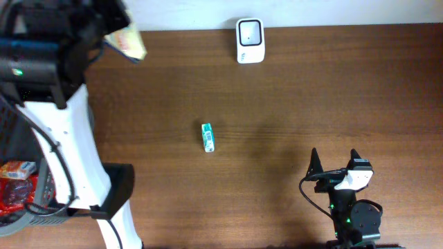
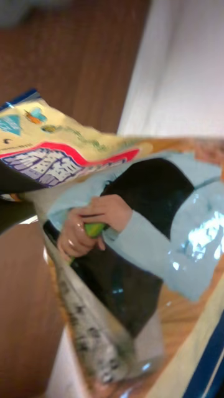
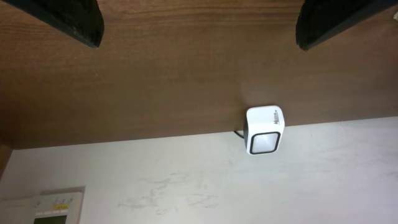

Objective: Scan the item barcode
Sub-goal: 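Lift the large yellow snack bag from the basket with the left gripper onto the table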

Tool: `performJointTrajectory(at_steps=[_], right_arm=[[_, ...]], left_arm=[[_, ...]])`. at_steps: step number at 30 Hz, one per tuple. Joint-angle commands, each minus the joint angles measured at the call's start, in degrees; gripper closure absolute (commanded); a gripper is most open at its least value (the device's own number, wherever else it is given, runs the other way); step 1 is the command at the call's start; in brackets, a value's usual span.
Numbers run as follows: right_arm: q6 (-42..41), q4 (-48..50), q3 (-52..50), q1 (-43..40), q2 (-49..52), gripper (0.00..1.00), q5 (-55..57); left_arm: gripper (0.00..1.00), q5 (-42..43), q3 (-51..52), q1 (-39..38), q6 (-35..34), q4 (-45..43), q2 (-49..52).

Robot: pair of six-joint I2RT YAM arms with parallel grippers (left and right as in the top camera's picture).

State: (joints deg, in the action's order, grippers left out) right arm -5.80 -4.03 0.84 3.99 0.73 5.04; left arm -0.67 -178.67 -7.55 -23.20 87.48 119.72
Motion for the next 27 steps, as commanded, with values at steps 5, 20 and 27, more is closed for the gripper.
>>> performJointTrajectory(at_steps=[5, 20, 27], right_arm=[[0.02, -0.20, -0.52, -0.31, -0.37, 0.02, 0.11], [0.02, -0.20, -0.52, -0.31, -0.37, 0.02, 0.11], [0.02, -0.17, -0.52, -0.31, -0.37, 0.02, 0.11]], left_arm=[[1.00, -0.57, 31.54, -22.18, 0.94, -11.74, -1.33], [0.24, -5.66, 63.23, -28.02, 1.01, -38.07, -13.77], [0.03, -15.06, 56.68, 14.88, -0.83, -17.81, -35.76]])
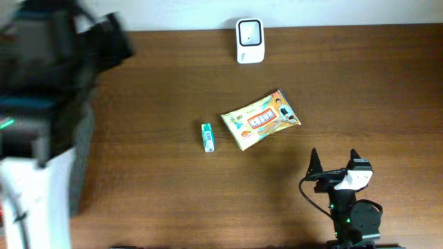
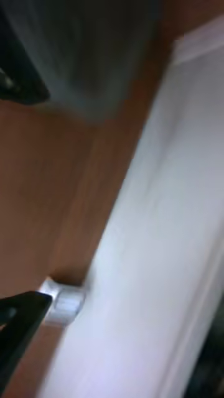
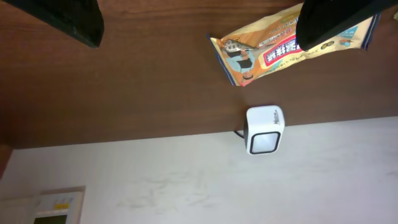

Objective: Scan the item barcode
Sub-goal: 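Lift the large yellow snack bag from the basket with the left gripper onto the table, then take the small orange box from the basket with the left gripper to the table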

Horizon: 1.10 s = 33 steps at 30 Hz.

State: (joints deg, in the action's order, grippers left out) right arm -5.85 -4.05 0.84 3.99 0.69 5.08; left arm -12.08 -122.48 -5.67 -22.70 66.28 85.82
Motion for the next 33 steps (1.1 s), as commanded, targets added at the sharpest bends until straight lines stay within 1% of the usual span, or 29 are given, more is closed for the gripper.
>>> performJointTrajectory(at_steps=[1, 3, 4, 6, 8, 13, 14, 15, 16, 17, 19, 22, 25, 27, 30, 31, 32, 33], right_arm=[[0.07, -0.15, -0.52, -0.31, -0.33, 0.02, 0.07], [0.07, -0.15, -0.52, -0.31, -0.33, 0.02, 0.07], [0.07, -0.17, -0.52, -0.31, -0.33, 0.02, 0.07], [0.07, -0.17, -0.52, -0.31, -0.33, 0.02, 0.07], [0.07, -0.15, -0.52, -0.31, -0.33, 0.02, 0.07], [0.07, -0.17, -0.52, -0.31, -0.33, 0.02, 0.07], [0.07, -0.17, -0.52, -0.31, -0.33, 0.02, 0.07], [0.07, -0.17, -0.52, -0.31, -0.33, 0.02, 0.07], [0.07, -0.15, -0.52, -0.31, -0.33, 0.02, 0.07], [0.07, -0.17, -0.52, -0.31, -0.33, 0.02, 0.07], [0.07, -0.15, -0.52, -0.31, -0.33, 0.02, 0.07], [0.07, -0.17, -0.52, -0.31, -0.33, 0.02, 0.07], [0.07, -0.17, -0.52, -0.31, -0.33, 0.01, 0.07], [0.07, -0.15, -0.52, -0.31, -0.33, 0.01, 0.07], [0.07, -0.17, -0.52, -0.31, -0.33, 0.02, 0.07], [0.07, -0.17, -0.52, -0.31, -0.33, 0.02, 0.07], [0.07, -0.15, -0.52, -0.31, -0.33, 0.02, 0.07], [0.07, -0.15, -0.52, -0.31, -0.33, 0.02, 0.07]], left_arm=[[0.00, -3.63, 0.50, 22.53, -3.04, 6.67, -2.27], [0.01, -3.32, 1.03, 34.32, -5.35, 11.30, -0.33], [0.01, -3.15, 1.86, 38.91, -5.95, 12.70, 2.03], [0.00, -3.19, 4.35, 41.81, -7.32, 12.68, 6.29], [0.03, -3.19, 5.35, 41.90, -7.30, 12.98, 12.52], [0.05, -3.43, 5.40, 41.90, -8.15, 14.38, 26.53], [0.05, -4.35, 5.40, 41.90, -8.20, 14.40, 30.49], [0.05, -6.16, 5.40, 41.90, -10.25, 15.02, 32.63], [0.06, -10.36, 5.40, 41.90, -14.40, 16.11, 35.32], [0.06, -12.02, 5.40, 41.92, -14.69, 15.85, 37.00], [0.06, -12.39, 5.44, 41.90, -14.69, 15.06, 39.76], [0.06, -14.56, 5.51, 42.29, -15.52, 14.71, 41.20], [0.06, -14.53, 6.32, 43.78, -15.52, 14.91, 41.20], [0.07, -14.56, 10.36, 44.09, -15.52, 14.27, 41.24], [0.07, -14.53, 16.98, 44.09, -15.47, 9.42, 41.24], [0.11, -14.58, 18.36, 44.09, -15.41, 8.04, 41.24], [0.20, -14.60, 19.82, 44.09, -14.75, 5.90, 41.24], [0.23, -14.60, 21.05, 44.09, -12.85, 3.76, 41.24]])
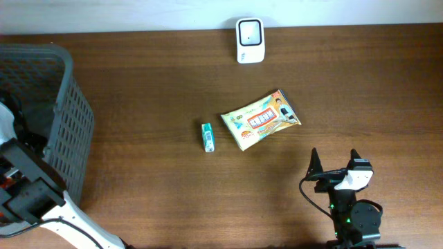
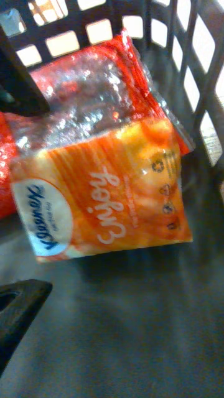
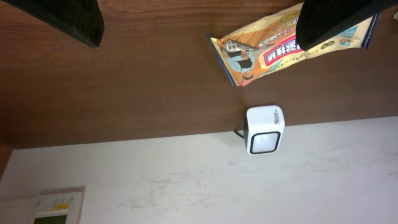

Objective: Scan the item barcode
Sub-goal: 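Take the small orange box from the basket with the left gripper to the table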

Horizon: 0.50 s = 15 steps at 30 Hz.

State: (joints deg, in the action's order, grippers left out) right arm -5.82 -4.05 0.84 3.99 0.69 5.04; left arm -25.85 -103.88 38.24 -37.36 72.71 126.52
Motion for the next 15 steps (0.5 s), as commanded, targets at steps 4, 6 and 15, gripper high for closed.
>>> performJointTrajectory(at_steps=[4, 6, 15], right_arm=[[0.04, -0.17, -0.52, -0.31, -0.33, 0.02, 0.11], [0.04, -0.17, -0.52, -0.31, -0.33, 0.02, 0.11], [0.04, -0.15, -0.52, -0.31, -0.33, 0.01, 0.11]], left_arm=[[0.46, -0.81, 3.34, 0.17, 3.61, -6.08, 0.55], [0.69, -0.83, 3.34, 0.17, 7.13, -7.80, 0.55], [1.00, 2.40, -9.77, -5.44, 7.48, 1.25, -3.39]])
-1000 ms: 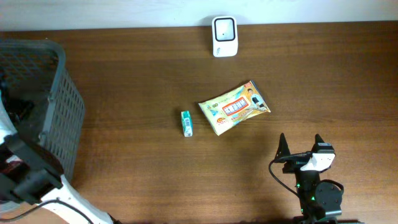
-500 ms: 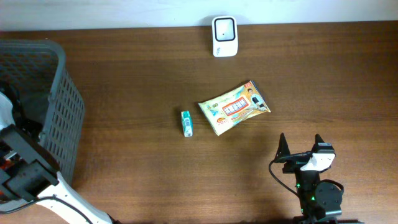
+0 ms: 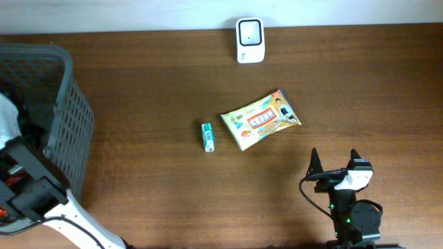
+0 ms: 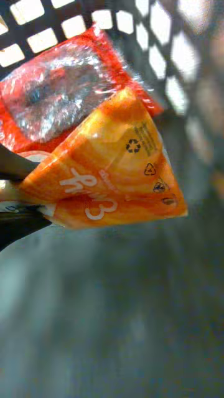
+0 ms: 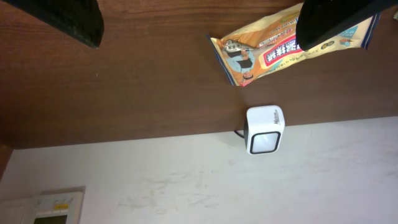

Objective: Scan the item barcode
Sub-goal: 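Take the small orange box from the basket with the left gripper to the table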

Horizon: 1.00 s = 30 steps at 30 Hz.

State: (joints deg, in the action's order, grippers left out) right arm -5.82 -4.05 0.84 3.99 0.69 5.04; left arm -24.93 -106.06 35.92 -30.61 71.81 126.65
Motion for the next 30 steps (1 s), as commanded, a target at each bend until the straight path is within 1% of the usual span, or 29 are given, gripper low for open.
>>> performJointTrajectory(at_steps=[1, 3, 5, 6, 7, 10, 12, 13, 15, 16, 18, 20, 22, 23, 24, 25, 26, 27, 29, 30], right_arm=[[0.04, -0.15, -0.52, -0.31, -0.33, 0.02, 0.11], [0.04, -0.15, -0.52, -0.31, -0.33, 0.01, 0.11], [0.04, -0.17, -0.52, -0.31, -0.33, 0.02, 0.11], [0.04, -0.15, -0.52, -0.31, -0.33, 0.02, 0.11], [0.04, -0.15, -0.52, -0.31, -0.33, 0.02, 0.11], [0.04, -0.17, -0.52, -0.31, -0.33, 0.02, 0.11], [0.04, -0.15, -0.52, -0.31, -0.33, 0.02, 0.11], [0.04, -0.15, -0.52, -0.31, -0.33, 0.02, 0.11], [0.04, -0.17, -0.52, -0.31, -0.33, 0.02, 0.11], [0.04, -0.17, -0.52, -0.31, -0.33, 0.02, 0.11], [0.04, -0.17, -0.52, -0.31, -0.33, 0.02, 0.11], [0.04, -0.17, -0.52, -0.31, -0.33, 0.02, 0.11], [0.04, -0.15, -0.52, -0.31, -0.33, 0.02, 0.11], [0.04, -0.17, -0.52, -0.31, -0.33, 0.02, 0.11], [0.04, -0.17, -0.52, -0.31, -0.33, 0.02, 0.11], [0.04, -0.15, -0.52, -0.31, -0.33, 0.02, 0.11], [0.04, -0.15, -0.52, -0.31, -0.33, 0.02, 0.11], [0.04, -0.17, -0.52, -0.31, -0.33, 0.02, 0.11], [0.04, -0.17, -0.52, -0.31, -0.33, 0.02, 0.11], [0.04, -0.15, -0.52, -0.31, -0.33, 0.02, 0.11]], left_arm=[[1.00, 3.34, -11.67, -5.44, 0.72, 3.50, -5.75], [1.00, 4.48, -17.03, -9.25, 0.74, 5.27, -9.81], [1.00, 4.66, -20.46, -15.37, 0.72, 4.85, -16.52], [1.00, 4.68, -20.65, -19.63, 0.74, 3.82, -20.59], [1.00, 4.92, -20.65, -27.71, 0.74, 2.38, -26.49], [1.00, 8.81, -20.63, -42.10, 0.74, 0.66, -29.27], [1.00, 9.77, -20.52, -53.66, 0.76, 1.16, -26.75], [1.00, 9.75, -20.52, -59.93, 0.76, 1.14, -23.74], [1.00, 9.68, -20.52, -66.84, 0.76, 1.03, -17.79], [1.00, 9.53, -20.52, -68.37, 0.76, 0.87, -15.43], [1.00, 9.57, -20.52, -71.17, 0.74, 0.50, -6.45], [1.00, 10.01, -20.52, -72.00, 0.74, 0.70, 1.44], [0.92, 11.04, -20.52, -72.00, 0.74, 0.96, 6.67], [0.83, 12.63, -20.50, -72.00, 0.74, 1.62, 8.72], [0.69, 12.68, -20.52, -72.00, 0.74, 1.75, 8.96], [0.38, 12.50, -20.52, -71.97, 0.79, 1.75, 8.96], [0.18, 12.50, -20.61, -71.84, 2.36, 1.75, 8.87], [0.12, 12.46, -21.35, -71.71, 5.35, 2.34, 8.83], [0.11, 11.56, -26.93, -71.14, 6.49, 7.28, 8.50], [0.11, 11.63, -32.74, -70.20, 6.49, 11.43, 8.11]])
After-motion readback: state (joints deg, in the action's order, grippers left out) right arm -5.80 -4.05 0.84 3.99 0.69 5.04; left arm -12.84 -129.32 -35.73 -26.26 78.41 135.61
